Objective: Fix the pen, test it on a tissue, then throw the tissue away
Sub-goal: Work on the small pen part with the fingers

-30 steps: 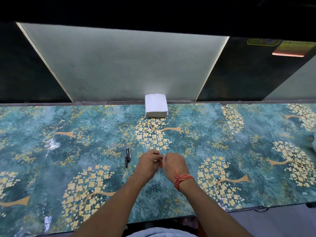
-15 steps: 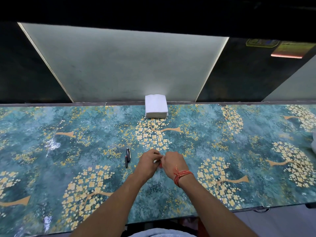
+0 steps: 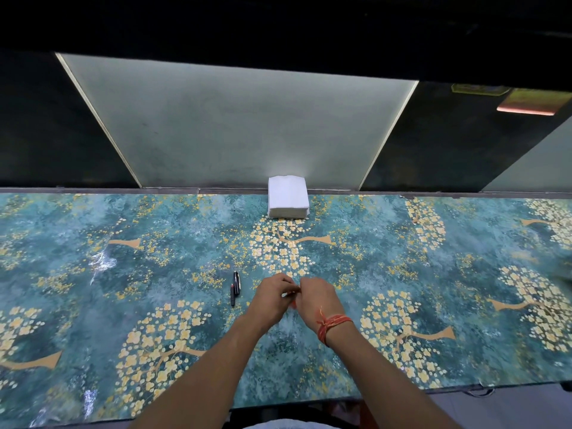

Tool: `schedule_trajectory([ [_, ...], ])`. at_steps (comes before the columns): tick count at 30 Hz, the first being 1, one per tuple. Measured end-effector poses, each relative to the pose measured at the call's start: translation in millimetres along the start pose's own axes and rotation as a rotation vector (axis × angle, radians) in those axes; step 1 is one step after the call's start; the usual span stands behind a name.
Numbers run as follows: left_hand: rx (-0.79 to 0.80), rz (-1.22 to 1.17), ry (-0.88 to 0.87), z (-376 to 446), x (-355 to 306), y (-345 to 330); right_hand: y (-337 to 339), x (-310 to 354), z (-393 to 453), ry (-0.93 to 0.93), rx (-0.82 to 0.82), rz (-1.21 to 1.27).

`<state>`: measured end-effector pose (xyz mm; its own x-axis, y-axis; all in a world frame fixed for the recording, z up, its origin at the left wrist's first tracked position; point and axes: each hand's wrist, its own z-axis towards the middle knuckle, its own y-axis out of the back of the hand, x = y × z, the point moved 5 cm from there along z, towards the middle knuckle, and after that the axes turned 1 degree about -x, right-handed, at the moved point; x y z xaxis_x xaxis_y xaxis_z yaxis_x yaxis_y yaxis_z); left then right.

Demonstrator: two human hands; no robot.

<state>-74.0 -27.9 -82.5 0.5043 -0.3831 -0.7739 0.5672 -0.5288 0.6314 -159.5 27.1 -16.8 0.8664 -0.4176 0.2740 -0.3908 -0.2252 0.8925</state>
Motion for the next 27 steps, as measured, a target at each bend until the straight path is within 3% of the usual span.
schedule_trajectory([
  [9,-0.026,-0.007,-0.004,-3,-2,2,-11,-1,-3,0.018,-0.011,-0.121],
  [15,-0.004,0.002,0.017,-2,-2,1,-5,-3,-2,0.030,-0.004,-0.023],
  [27,0.010,0.018,0.009,0,0,0,-3,1,4,0.011,0.065,-0.078],
])
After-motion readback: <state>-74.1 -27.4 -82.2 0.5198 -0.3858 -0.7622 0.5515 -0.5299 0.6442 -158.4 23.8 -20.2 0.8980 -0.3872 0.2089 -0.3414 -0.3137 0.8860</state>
